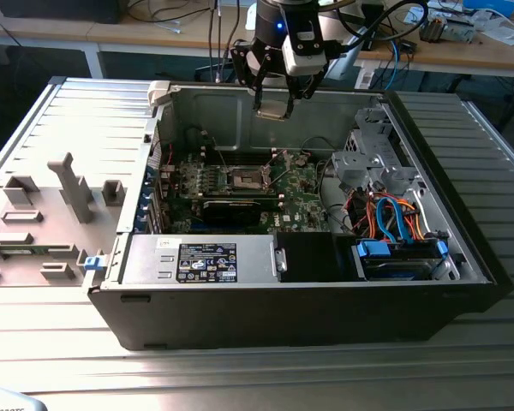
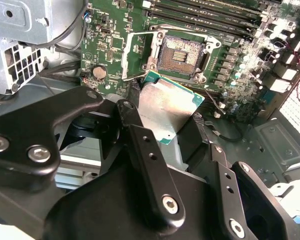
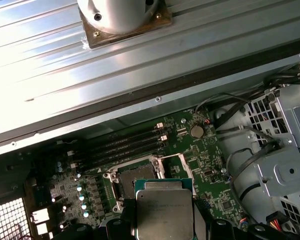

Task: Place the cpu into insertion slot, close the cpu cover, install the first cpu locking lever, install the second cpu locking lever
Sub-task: 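Place the cpu into insertion slot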

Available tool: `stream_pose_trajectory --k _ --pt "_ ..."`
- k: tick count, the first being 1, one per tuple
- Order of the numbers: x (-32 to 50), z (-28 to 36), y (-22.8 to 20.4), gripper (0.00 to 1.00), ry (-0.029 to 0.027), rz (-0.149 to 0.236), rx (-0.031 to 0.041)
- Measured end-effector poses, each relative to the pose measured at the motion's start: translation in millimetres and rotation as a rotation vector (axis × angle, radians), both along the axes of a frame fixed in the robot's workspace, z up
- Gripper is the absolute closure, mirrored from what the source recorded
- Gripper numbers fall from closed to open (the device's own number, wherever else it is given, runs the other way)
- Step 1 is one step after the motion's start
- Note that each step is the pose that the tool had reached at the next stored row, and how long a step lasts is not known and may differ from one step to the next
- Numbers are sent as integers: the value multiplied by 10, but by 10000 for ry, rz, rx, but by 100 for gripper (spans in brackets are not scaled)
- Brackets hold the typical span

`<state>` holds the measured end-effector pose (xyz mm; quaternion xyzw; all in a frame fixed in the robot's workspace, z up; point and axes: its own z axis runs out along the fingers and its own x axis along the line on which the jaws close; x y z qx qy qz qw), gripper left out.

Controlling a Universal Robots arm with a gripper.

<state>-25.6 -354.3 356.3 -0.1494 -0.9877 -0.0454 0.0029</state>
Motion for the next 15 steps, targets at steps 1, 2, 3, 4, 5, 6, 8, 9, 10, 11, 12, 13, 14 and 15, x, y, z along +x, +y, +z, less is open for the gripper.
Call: stream_pose_trajectory --k 1,2,3,4,5,6,8,9,10,11,12,13,14,15 --pt "0 0 0 45 0 -5 0" --pt "0 0 0 45 0 -11 -1" --pt "0 0 0 45 0 -16 0" --pt "0 0 0 45 0 -21 0" --pt "0 0 0 45 1 -27 -1" --pt "0 0 0 45 1 -31 -1" --pt "0 0 0 45 0 -42 -1" --pt "0 0 0 45 1 -49 -1" --pt "0 0 0 45 0 -53 -1" --pt "0 0 0 45 0 -60 -1" --pt "0 0 0 45 0 -66 -1" --pt "0 -1 0 45 1 -71 0" --pt "0 -1 0 45 0 -76 0" --pt "0 -1 0 45 0 -101 -1"
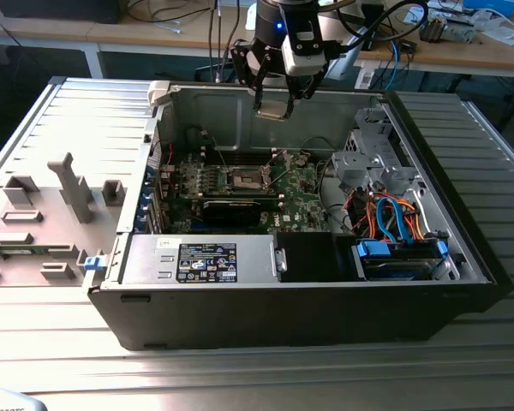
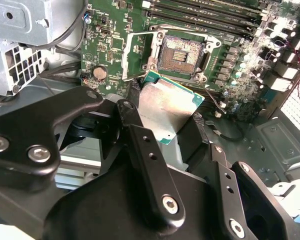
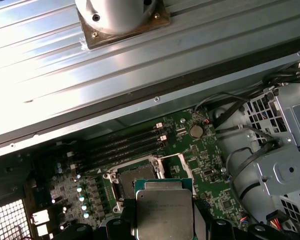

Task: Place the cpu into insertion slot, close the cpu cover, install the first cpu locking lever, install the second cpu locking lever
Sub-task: 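Place the cpu into insertion slot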

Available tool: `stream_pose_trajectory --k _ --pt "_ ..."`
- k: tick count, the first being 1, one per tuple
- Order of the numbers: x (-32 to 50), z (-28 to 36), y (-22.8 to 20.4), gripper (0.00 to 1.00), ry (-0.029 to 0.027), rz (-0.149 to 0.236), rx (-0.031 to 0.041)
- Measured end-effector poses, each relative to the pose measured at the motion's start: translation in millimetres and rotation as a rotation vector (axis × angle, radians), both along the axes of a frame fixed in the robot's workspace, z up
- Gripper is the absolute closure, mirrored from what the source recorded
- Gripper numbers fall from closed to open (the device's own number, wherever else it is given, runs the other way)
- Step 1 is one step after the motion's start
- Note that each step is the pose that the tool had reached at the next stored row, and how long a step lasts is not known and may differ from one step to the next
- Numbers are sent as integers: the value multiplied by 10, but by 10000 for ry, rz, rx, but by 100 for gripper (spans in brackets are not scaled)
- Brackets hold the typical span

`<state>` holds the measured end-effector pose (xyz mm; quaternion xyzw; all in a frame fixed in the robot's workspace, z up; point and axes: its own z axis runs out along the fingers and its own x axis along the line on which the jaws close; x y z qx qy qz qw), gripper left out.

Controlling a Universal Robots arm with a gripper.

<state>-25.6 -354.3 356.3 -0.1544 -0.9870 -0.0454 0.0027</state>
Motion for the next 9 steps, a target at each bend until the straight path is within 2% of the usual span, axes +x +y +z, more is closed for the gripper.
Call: stream_pose_trajectory --k 9 --pt "0 0 0 45 0 -55 1"
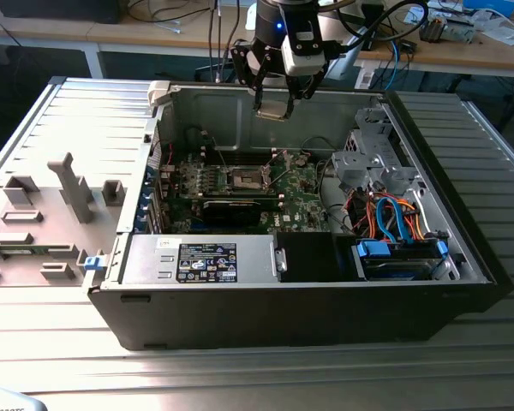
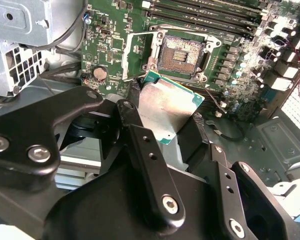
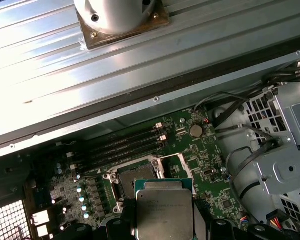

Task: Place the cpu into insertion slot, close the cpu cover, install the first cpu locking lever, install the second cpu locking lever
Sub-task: 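Place the cpu into insertion slot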

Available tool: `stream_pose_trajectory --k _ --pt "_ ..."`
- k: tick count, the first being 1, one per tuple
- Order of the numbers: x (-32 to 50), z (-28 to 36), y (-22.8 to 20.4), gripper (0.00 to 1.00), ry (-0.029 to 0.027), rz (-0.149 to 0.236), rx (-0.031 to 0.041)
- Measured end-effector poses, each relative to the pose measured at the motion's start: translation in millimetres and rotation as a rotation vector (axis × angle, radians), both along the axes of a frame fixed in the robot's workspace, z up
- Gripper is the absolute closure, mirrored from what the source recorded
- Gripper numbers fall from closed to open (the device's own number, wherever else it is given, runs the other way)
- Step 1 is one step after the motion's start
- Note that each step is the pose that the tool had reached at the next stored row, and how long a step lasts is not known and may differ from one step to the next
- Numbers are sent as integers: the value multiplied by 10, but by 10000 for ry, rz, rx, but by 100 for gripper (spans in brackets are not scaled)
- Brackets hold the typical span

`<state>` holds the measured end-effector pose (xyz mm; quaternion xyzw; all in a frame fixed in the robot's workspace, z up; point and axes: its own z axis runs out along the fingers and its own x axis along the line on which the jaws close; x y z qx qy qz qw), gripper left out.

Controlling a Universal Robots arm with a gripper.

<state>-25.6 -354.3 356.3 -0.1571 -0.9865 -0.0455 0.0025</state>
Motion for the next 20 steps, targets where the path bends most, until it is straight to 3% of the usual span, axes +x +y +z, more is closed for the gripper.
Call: stream_pose_trajectory --k 20 --pt "0 -5 0 45 0 -274 0"
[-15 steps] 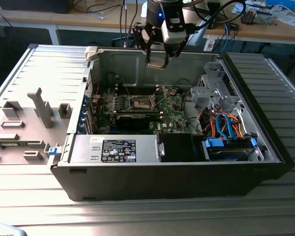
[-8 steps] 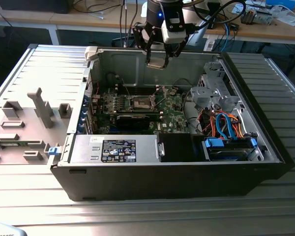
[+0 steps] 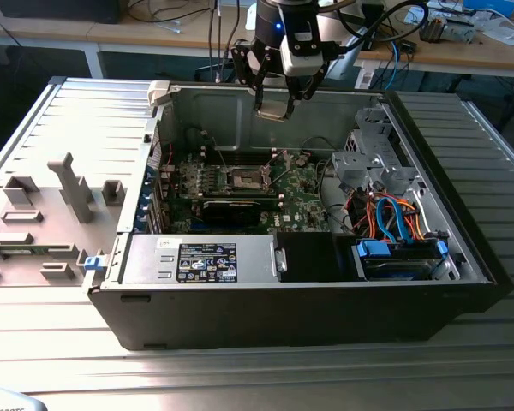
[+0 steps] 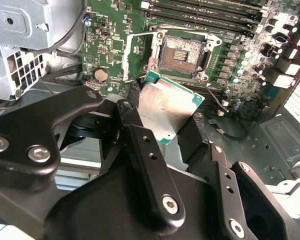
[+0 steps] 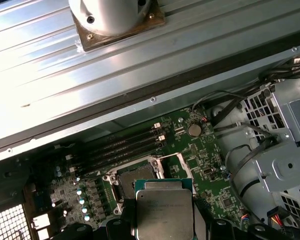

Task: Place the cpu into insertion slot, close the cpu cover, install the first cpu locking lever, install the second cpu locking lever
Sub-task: 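Place the cpu into insertion slot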

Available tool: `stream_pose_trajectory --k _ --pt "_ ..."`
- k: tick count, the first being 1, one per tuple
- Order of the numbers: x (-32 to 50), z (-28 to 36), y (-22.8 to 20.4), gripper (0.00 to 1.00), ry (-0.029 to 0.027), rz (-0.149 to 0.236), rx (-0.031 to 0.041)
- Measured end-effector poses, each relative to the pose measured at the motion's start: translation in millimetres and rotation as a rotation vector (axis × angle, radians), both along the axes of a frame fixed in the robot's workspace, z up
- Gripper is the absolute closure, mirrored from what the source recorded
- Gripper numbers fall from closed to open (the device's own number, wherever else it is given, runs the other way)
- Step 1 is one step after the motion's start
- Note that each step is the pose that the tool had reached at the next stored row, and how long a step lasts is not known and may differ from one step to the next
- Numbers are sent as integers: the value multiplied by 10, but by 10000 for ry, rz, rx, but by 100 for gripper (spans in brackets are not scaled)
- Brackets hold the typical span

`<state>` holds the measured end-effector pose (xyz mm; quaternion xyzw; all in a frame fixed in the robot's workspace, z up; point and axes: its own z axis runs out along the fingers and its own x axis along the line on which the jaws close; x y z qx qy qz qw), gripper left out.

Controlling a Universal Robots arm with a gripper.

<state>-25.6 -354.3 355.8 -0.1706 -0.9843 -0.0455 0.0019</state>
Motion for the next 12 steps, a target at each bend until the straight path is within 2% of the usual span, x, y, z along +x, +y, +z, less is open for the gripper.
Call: stream_pose_trajectory --k 12 --pt "0 -4 0 45 1 -175 -1"
